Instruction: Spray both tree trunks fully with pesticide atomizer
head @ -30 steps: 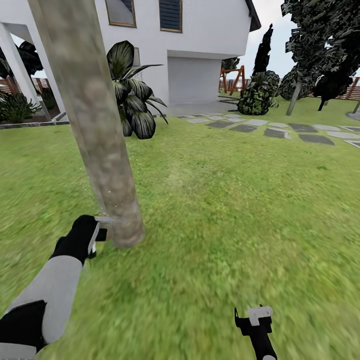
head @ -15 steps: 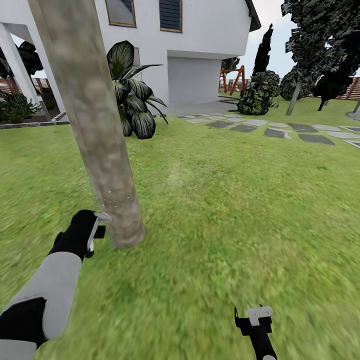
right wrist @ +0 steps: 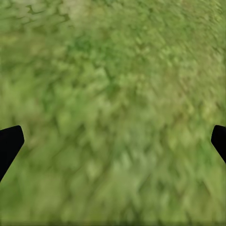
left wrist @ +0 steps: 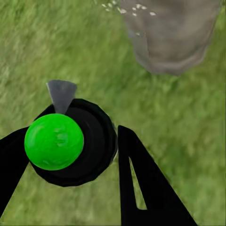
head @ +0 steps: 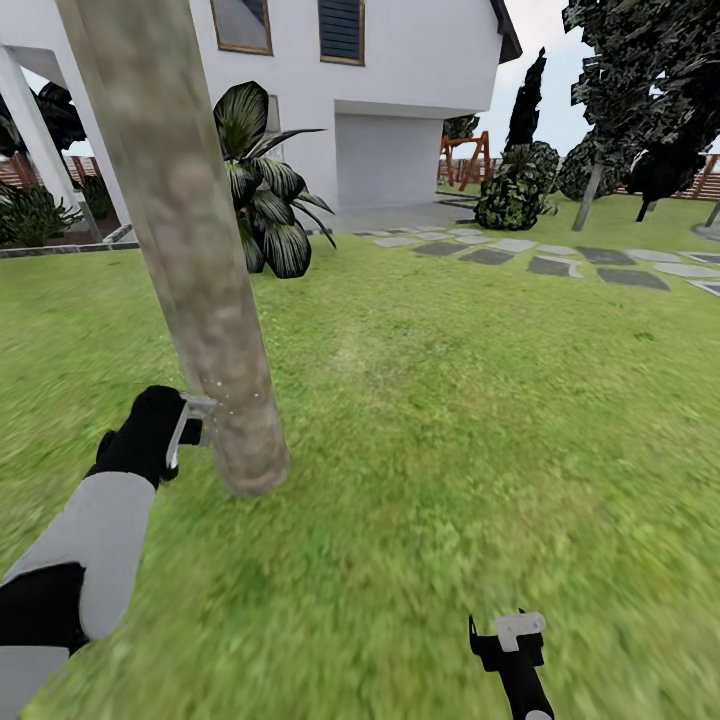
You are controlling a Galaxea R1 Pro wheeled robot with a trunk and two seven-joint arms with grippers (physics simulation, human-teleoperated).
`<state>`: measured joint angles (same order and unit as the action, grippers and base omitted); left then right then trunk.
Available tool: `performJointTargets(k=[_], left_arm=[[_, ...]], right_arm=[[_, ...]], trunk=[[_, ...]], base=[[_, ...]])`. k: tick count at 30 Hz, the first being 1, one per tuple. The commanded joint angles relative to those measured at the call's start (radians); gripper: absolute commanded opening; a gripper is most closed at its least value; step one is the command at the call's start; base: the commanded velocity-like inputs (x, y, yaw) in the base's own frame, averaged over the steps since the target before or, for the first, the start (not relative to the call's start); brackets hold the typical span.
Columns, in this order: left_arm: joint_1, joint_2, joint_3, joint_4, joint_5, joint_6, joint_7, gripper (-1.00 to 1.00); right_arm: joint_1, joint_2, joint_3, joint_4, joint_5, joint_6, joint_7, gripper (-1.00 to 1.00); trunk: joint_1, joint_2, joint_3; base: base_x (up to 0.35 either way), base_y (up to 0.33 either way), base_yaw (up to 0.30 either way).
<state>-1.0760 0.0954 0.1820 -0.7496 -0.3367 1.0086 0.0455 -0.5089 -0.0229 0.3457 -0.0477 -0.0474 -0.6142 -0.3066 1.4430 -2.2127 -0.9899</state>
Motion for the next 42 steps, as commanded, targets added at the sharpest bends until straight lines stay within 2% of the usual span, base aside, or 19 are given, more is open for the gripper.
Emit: performJointTargets(k=[1,3,5,6,10,14,19,21,23,24,28,30,42], left_arm=[[-0.003,0.034,0.001,-0.004,0.014,0.003,0.004,-1.0],[-0.001,0.078,0.002,-0.006,0.017,0.004,0.004,-1.0],[0.004,0.082,-0.003,-0.008,0.016,0.004,0.004,-1.0],[0.003,0.072,-0.003,-0.008,0.016,0.004,0.004,-1.0],[0.007,-0.013,-0.008,-0.029,0.009,0.003,0.005,-1.0],[0.009,-0.021,-0.008,-0.044,0.01,0.004,0.005,-1.0],[0.016,0.021,-0.012,-0.045,0.003,0.001,0.005,-1.0],[0.032,0.067,-0.012,-0.044,0.004,0.001,0.004,-1.0],[0.037,0.072,-0.009,-0.044,0.006,0.001,0.004,-1.0],[0.038,0.07,-0.009,-0.043,0.007,0.002,0.003,-1.0],[0.039,-0.006,-0.006,-0.042,0.024,0.001,0.003,-1.0],[0.039,-0.02,-0.005,-0.043,0.024,0.001,0.005,-1.0],[0.039,-0.011,-0.009,-0.045,0.019,0.0,0.006,-1.0]], right_arm=[[0.0,0.0,0.009,0.0,-0.005,-0.002,-0.005,1.0],[0.0,0.0,0.009,0.0,-0.005,-0.002,-0.005,1.0],[0.0,0.0,0.009,0.0,-0.005,-0.002,-0.005,1.0],[0.0,0.0,0.009,0.0,-0.005,-0.002,-0.005,1.0],[0.0,0.0,0.009,0.0,-0.006,-0.002,-0.005,1.0],[0.0,0.0,0.009,0.0,-0.006,-0.002,-0.005,1.0],[0.0,0.0,0.009,0.0,-0.006,-0.002,-0.005,1.0],[0.0,0.0,0.009,0.0,-0.005,-0.002,-0.005,1.0],[0.0,0.0,0.009,0.0,-0.005,-0.002,-0.005,1.0],[0.0,0.0,0.009,0.0,-0.005,-0.002,-0.005,1.0],[0.0,0.0,0.009,0.0,-0.005,-0.002,-0.005,1.0],[0.0,0.0,0.009,0.0,-0.005,-0.002,-0.005,1.0],[0.0,0.0,0.009,0.0,-0.005,-0.002,-0.005,1.0]], trunk=[[0.0,0.0,-0.001],[0.0,0.0,-0.001],[0.0,0.0,-0.001],[0.0,0.0,-0.001],[0.0,0.0,-0.001],[0.0,0.0,-0.001],[0.0,0.0,-0.001],[0.0,0.0,-0.001],[0.0,0.0,-0.001],[0.0,0.0,-0.001],[0.0,0.0,-0.001],[0.0,0.0,-0.001],[0.0,0.0,-0.001]], base=[[0.0,0.0,0.0],[0.0,0.0,0.0],[0.0,0.0,0.0],[0.0,0.0,0.0],[0.06,0.0,0.0],[0.311,0.0,0.0],[0.145,0.0,0.0],[0.01,0.0,0.0],[0.002,0.0,0.0],[0.0,0.0,0.0],[0.129,-0.087,0.0],[0.112,-0.223,0.0],[0.004,-0.274,0.0]])
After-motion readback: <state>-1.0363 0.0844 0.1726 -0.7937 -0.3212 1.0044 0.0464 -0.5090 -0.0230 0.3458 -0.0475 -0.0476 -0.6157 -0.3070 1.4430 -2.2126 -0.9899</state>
